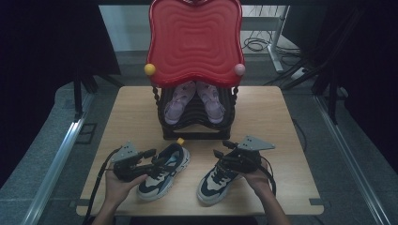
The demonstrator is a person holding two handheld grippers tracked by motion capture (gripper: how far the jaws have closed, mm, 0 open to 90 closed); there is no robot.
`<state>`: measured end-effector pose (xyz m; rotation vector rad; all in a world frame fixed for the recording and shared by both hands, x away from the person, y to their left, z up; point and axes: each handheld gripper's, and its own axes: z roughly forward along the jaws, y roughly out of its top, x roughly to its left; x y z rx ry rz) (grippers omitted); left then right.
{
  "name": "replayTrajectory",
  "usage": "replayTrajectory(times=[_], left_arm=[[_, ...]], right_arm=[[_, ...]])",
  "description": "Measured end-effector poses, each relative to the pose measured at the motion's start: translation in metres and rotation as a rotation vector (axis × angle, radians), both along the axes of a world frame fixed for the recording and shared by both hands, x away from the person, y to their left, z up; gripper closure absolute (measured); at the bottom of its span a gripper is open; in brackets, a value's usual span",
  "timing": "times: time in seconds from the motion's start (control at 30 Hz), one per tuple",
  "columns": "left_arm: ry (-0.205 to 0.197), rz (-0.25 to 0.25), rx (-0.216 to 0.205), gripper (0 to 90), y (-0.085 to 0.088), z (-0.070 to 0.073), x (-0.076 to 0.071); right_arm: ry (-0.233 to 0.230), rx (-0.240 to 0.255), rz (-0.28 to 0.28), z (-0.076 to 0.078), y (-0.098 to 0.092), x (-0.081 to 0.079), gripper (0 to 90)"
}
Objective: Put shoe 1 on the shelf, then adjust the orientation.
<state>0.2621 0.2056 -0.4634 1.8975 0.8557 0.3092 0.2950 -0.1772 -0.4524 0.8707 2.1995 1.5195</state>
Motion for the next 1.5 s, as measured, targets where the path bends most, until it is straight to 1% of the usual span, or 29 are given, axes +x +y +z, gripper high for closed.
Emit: replayTrajectory(times=[0.03, 0.07, 0.13, 0.17, 0.27, 0.33, 0.5, 0.67, 0.77, 0.8, 0.87, 1.0, 1.07, 1.2, 1.3, 1.37, 1.5], left_arm=[[0.005, 0.003, 0.006, 57.3, 0.001, -0.002, -0.001], [0.017, 0.000, 0.006, 57.3, 0.003, -0.004, -0.002], [0.039, -0.005, 0.004, 63.1, 0.005, -0.008, -0.002], [0.044, -0.007, 0.004, 65.7, 0.006, -0.009, -0.003], [0.062, -0.021, -0.016, 69.3, 0.007, -0.009, -0.004], [0.071, -0.035, -0.018, 73.2, 0.005, -0.008, -0.004], [0.093, -0.050, -0.004, 83.7, 0.002, -0.009, -0.006], [0.097, -0.080, 0.006, 89.2, -0.003, -0.006, -0.011], [0.106, -0.096, 0.015, 89.7, -0.006, -0.006, -0.014], [0.110, -0.098, 0.031, 89.7, -0.008, -0.007, -0.014], [0.119, -0.104, 0.049, 89.7, -0.011, -0.009, -0.016], [0.139, -0.131, 0.064, 89.8, -0.015, -0.013, -0.020], [0.153, -0.148, 0.071, 89.8, -0.017, -0.017, -0.023], [0.187, -0.174, 0.099, 89.7, -0.023, -0.027, -0.028], [0.207, -0.177, 0.114, 89.7, -0.027, -0.032, -0.029], [0.218, -0.181, 0.117, 89.8, -0.029, -0.034, -0.029], [0.238, -0.189, 0.122, 89.8, -0.033, -0.038, -0.029]], right_arm=[[0.000, 0.005, -0.005, -0.001, 0.000, -0.001, 46.2], [0.000, 0.005, -0.005, -0.001, 0.000, -0.001, 46.2], [-0.002, 0.008, -0.006, -0.001, -0.001, -0.001, 46.3], [0.001, 0.011, -0.006, -0.001, -0.001, 0.000, 46.3], [0.007, 0.020, -0.015, -0.002, -0.003, 0.000, 46.3], [0.002, 0.020, -0.019, -0.002, -0.004, 0.000, 46.3], [0.005, 0.033, -0.027, -0.001, -0.008, 0.001, 46.3], [0.010, 0.043, -0.037, -0.002, -0.009, 0.002, 46.3], [0.013, 0.042, -0.038, -0.002, -0.010, 0.002, 46.3], [0.011, 0.042, -0.039, -0.003, -0.010, 0.002, 46.3], [0.021, 0.042, -0.041, -0.005, -0.011, 0.003, 46.3], [0.026, 0.048, -0.046, -0.006, -0.013, 0.003, 46.3], [0.029, 0.051, -0.048, -0.006, -0.014, 0.003, 46.3], [0.037, 0.061, -0.054, -0.007, -0.015, 0.003, 46.3], [0.036, 0.057, -0.054, -0.008, -0.014, 0.004, 46.3], [0.039, 0.058, -0.055, -0.008, -0.013, 0.005, 46.3], [0.030, 0.055, -0.055, -0.006, -0.012, 0.006, 46.3]])
